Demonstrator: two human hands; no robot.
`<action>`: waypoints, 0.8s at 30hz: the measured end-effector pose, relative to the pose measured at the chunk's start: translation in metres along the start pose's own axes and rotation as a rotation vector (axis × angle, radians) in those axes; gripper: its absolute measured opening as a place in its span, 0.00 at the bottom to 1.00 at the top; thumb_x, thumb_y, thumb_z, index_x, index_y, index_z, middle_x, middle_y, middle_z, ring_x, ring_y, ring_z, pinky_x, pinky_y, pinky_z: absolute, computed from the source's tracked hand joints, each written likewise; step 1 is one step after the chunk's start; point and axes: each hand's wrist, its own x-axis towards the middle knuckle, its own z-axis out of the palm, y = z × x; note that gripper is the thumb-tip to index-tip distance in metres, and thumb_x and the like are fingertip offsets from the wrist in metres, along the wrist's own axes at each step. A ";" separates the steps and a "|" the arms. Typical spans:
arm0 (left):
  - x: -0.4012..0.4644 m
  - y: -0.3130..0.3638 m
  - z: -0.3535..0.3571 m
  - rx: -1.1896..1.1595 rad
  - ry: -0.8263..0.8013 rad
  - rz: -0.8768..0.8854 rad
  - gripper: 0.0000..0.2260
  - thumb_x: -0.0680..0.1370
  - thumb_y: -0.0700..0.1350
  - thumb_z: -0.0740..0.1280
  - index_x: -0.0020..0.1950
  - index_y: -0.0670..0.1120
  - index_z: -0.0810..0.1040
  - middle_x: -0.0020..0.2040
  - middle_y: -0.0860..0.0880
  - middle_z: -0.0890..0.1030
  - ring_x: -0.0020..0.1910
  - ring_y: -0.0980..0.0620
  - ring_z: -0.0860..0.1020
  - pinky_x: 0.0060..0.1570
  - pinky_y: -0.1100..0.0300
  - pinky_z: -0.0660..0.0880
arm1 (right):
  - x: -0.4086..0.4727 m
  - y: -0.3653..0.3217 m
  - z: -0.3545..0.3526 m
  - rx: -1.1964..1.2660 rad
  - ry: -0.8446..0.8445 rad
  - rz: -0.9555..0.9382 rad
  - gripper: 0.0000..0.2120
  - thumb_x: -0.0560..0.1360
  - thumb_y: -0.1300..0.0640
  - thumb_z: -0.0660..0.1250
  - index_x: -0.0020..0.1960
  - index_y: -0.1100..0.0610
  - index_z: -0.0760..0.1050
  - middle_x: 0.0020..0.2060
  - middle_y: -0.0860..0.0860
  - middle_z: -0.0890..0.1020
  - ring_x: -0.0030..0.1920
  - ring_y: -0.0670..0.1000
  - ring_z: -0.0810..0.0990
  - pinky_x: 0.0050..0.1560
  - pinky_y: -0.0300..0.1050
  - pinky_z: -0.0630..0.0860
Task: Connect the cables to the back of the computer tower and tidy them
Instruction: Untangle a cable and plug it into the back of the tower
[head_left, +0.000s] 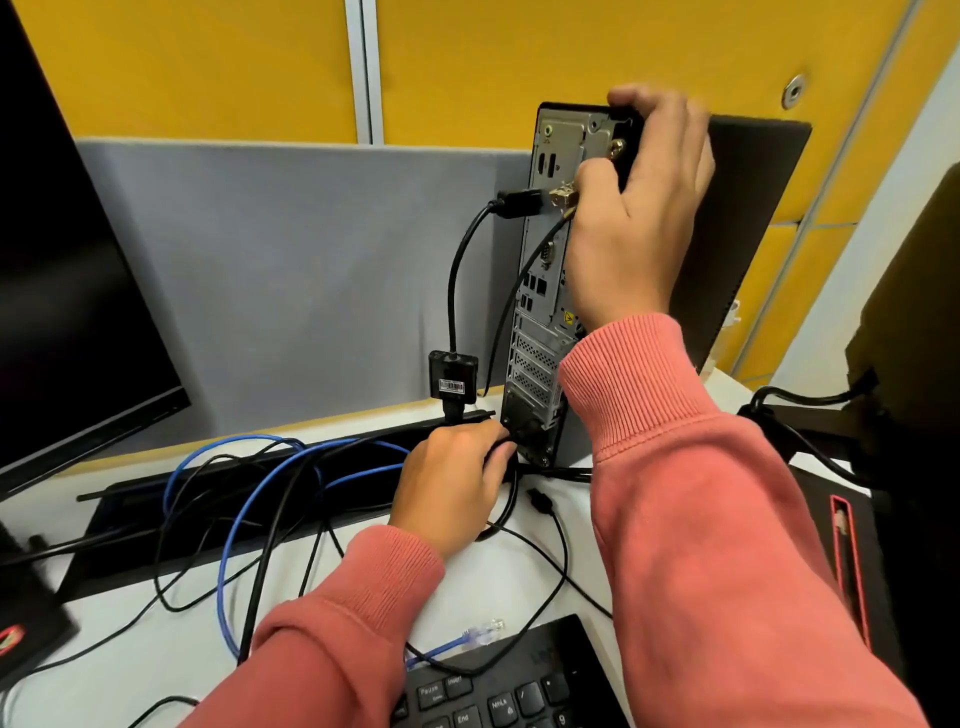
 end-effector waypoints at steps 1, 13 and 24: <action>0.000 0.002 -0.002 0.015 -0.011 -0.008 0.07 0.82 0.51 0.65 0.52 0.51 0.81 0.46 0.52 0.84 0.48 0.47 0.81 0.45 0.50 0.77 | 0.000 -0.001 -0.001 -0.001 -0.006 -0.003 0.19 0.72 0.59 0.60 0.62 0.55 0.74 0.64 0.52 0.75 0.72 0.57 0.67 0.67 0.63 0.68; -0.034 0.006 -0.055 0.333 -0.495 0.016 0.35 0.82 0.52 0.64 0.84 0.56 0.47 0.71 0.48 0.73 0.68 0.44 0.74 0.66 0.46 0.73 | -0.027 -0.023 -0.019 -0.027 -0.198 0.176 0.30 0.81 0.56 0.59 0.81 0.50 0.56 0.81 0.47 0.54 0.81 0.49 0.52 0.78 0.45 0.52; -0.106 -0.021 -0.089 0.195 -0.401 -0.038 0.24 0.83 0.53 0.62 0.79 0.61 0.63 0.75 0.60 0.67 0.72 0.53 0.69 0.72 0.50 0.67 | -0.172 0.013 -0.070 -0.131 -0.785 0.257 0.19 0.77 0.58 0.65 0.67 0.47 0.73 0.64 0.45 0.69 0.66 0.51 0.70 0.69 0.54 0.70</action>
